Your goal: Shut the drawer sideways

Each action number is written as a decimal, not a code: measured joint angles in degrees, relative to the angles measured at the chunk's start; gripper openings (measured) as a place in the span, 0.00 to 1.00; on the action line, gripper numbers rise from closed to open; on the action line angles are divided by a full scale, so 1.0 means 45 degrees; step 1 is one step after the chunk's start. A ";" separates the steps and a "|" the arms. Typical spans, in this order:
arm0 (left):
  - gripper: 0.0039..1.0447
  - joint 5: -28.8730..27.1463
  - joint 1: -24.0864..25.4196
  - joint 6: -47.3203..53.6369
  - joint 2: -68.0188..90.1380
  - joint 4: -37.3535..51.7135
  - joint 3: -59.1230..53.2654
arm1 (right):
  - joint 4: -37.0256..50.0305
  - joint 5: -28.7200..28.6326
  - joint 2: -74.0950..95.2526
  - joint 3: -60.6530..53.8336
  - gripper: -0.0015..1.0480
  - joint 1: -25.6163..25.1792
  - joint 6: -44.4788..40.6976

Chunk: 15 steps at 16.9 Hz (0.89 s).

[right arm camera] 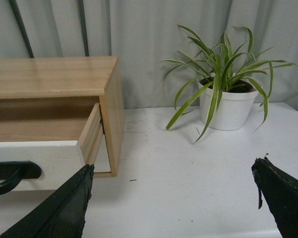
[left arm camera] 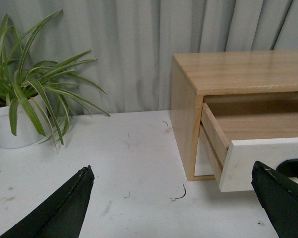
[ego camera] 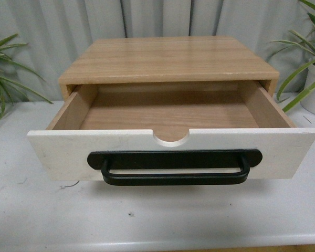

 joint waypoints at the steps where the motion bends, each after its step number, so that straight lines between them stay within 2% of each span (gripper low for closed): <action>1: 0.94 0.0000 0.0000 0.0000 0.0000 0.0000 0.0000 | 0.0000 0.0005 0.0000 0.0000 0.94 0.0000 0.0000; 15: 0.94 0.0005 0.0000 0.0000 0.0000 0.0005 0.0000 | 0.0000 0.0000 0.0000 0.0000 0.94 0.0000 0.0000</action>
